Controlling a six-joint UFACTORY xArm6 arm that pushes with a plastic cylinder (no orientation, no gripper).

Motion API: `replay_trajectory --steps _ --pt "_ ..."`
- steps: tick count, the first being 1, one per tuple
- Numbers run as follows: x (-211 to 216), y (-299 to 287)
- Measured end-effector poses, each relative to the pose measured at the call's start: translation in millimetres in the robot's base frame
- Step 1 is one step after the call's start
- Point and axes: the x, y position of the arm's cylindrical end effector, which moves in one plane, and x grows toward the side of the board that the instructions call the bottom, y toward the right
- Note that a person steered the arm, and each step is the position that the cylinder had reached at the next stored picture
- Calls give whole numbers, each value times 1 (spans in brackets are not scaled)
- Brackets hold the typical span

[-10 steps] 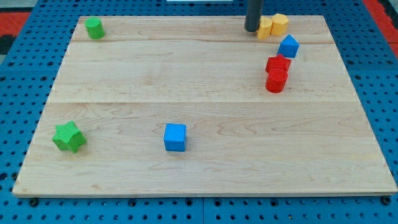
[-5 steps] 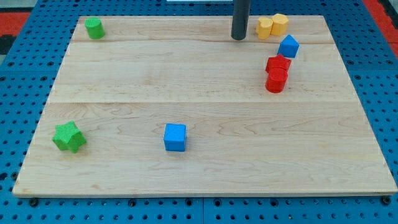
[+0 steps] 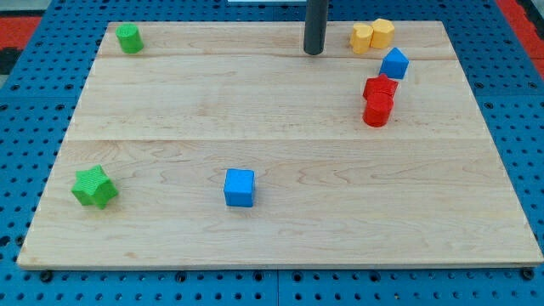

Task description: Push the blue triangle vertically to the top side of the blue cube

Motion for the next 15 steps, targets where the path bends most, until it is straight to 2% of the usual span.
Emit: replay_trajectory --steps 2,4,6,7,8,9,10,11,12,13,14,15 --pt "10 0" --pt "69 90" --pt "72 155" --pt "46 130" --pt "42 56" --pt "42 112" --pt "13 134" --pt "6 41" --pt "26 -16" --pt "41 -47" --pt "-10 -82" --pt "-21 -74"
